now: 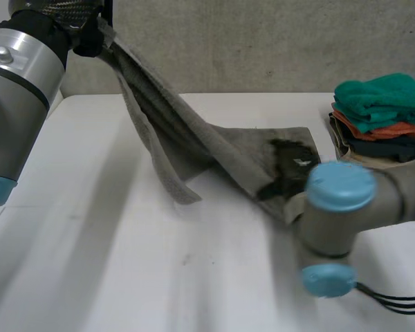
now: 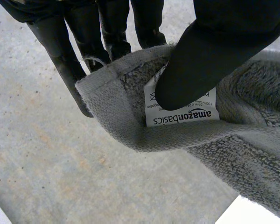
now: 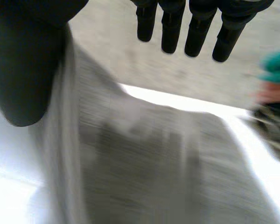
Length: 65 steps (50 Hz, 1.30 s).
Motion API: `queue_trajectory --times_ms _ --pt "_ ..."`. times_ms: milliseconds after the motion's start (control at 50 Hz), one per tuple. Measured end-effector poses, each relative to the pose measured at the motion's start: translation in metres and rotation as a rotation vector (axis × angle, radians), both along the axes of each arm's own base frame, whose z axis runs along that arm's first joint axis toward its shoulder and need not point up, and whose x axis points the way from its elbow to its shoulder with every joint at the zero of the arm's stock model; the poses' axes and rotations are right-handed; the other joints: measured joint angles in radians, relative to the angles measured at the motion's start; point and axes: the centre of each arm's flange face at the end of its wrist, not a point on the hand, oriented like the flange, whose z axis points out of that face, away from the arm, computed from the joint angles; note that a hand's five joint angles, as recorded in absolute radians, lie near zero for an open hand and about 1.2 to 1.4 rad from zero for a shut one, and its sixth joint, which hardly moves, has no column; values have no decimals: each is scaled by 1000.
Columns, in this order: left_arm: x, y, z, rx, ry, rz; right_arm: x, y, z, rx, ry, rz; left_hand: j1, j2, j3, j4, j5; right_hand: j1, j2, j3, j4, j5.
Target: Fold the laundry.
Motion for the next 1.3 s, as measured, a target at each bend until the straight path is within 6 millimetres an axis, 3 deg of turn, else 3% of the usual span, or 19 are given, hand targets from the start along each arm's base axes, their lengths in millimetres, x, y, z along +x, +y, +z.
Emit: queue_trajectory --times_ms 80,140,180,240,360,420,520,660,740,800,880,1020,1080,1180,1200,1260,1280,1300 --pt "5 -3 -3 9 -5 15 -40 -23 -2 13 69 -53 0 0 0 0 0 108 93 100 102 103" --pt "8 -5 -5 15 -8 24 -56 -30 -3 19 106 -49 0 0 0 0 0 230 219 222 224 210" --pt "12 -7 -9 24 -12 35 -66 -34 -4 23 140 -24 0 0 0 0 0 611 607 596 596 576" --pt "15 -8 -12 36 -17 46 -71 -37 -4 21 163 11 0 0 0 0 0 819 847 840 843 821" --pt "23 -9 -22 66 -32 65 -74 -41 6 -3 187 66 0 0 0 0 0 819 857 867 877 827" --pt "31 -9 -27 87 -44 87 -78 -42 28 -40 226 92 0 0 0 0 0 819 857 867 878 827" --pt "52 -8 -37 149 -82 146 -96 -38 81 -112 389 125 0 0 0 0 0 819 857 869 880 827" --pt "87 2 -42 258 -219 259 -117 -5 175 -226 736 156 0 0 0 0 0 819 857 869 880 827" --pt "93 10 -48 310 -322 279 -119 12 204 -245 812 170 5 0 0 0 0 819 857 870 880 829" --pt "93 14 -56 345 -379 274 -118 14 207 -229 826 185 8 0 0 0 0 819 857 870 880 840" --pt "91 9 -76 396 -430 259 -112 5 192 -173 828 227 12 0 0 0 0 819 857 870 880 846" --pt "76 -37 -129 447 -470 230 -90 -36 144 -86 857 264 12 0 0 0 0 819 857 870 880 852" --pt "65 -65 -137 384 -475 227 -80 -57 134 -126 866 235 12 0 0 0 0 819 857 870 880 852" --pt "47 -117 -112 130 -434 266 -56 -90 144 -346 838 147 13 0 0 0 0 819 857 870 880 852" --pt "43 -129 -96 35 -405 285 -46 -103 160 -494 805 83 13 0 0 0 0 819 857 870 880 852" --pt "39 -148 -55 -189 -320 333 -34 -114 193 -730 734 -28 13 0 0 0 0 819 857 870 880 852" --pt "39 -148 -55 -189 -320 333 -34 -114 193 -730 734 -28 13 0 0 0 0 819 857 870 880 852" --pt "38 -154 -27 -335 -257 363 -27 -116 219 -903 666 -113 13 0 0 0 0 819 857 870 880 852"
